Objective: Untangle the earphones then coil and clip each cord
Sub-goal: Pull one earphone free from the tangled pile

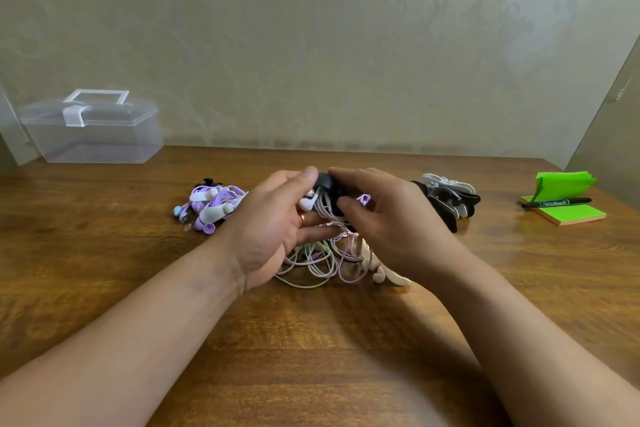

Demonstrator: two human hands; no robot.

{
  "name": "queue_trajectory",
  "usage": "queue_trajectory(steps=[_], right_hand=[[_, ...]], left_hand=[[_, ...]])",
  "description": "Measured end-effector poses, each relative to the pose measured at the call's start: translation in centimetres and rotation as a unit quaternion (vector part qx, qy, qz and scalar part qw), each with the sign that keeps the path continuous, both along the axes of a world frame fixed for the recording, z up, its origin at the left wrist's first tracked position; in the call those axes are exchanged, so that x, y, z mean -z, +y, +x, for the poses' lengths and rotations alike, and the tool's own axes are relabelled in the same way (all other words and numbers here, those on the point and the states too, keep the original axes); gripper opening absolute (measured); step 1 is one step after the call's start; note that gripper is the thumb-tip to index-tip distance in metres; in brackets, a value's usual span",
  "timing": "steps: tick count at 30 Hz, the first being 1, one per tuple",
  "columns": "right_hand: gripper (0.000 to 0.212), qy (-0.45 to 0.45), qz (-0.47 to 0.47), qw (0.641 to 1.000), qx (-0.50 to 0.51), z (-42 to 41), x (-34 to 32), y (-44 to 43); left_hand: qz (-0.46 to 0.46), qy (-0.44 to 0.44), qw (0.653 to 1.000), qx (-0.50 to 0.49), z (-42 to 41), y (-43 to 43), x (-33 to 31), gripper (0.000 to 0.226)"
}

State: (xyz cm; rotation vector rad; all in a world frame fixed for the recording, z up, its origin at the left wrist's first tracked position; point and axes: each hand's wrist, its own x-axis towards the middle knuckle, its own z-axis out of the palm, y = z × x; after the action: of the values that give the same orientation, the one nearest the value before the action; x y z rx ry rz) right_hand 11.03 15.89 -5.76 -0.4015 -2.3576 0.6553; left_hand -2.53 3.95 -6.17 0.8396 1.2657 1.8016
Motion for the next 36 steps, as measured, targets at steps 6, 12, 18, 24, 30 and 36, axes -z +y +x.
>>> queue_trajectory(steps=[6,12,18,24,30,36], right_hand=[[0.026,0.034,0.026,0.999,-0.019,0.2,-0.2,-0.4],[0.004,0.089,0.123,0.987,0.051,-0.3,0.2,-1.1],[0.026,0.01,0.083,0.986,0.143,-1.5,1.0,-2.4],[0.015,0.037,-0.032,0.994,0.102,-1.9,1.3,-2.4],[0.007,0.053,-0.067,0.995,0.05,-1.6,0.9,-2.3],[0.007,0.088,-0.092,0.992,0.016,-1.5,1.0,-2.2]], left_hand=[[0.017,-0.011,1.0,0.001,-0.1,0.1,0.2,0.034],[0.057,-0.05,0.996,-0.048,-0.1,0.6,0.1,0.032],[0.055,-0.063,0.994,-0.076,1.1,1.1,0.5,0.031],[0.064,-0.091,0.991,-0.072,1.1,1.2,0.4,0.029],[0.06,-0.092,0.99,-0.085,0.4,0.9,0.2,0.034],[0.077,-0.101,0.986,-0.104,-0.6,0.8,0.2,0.034]])
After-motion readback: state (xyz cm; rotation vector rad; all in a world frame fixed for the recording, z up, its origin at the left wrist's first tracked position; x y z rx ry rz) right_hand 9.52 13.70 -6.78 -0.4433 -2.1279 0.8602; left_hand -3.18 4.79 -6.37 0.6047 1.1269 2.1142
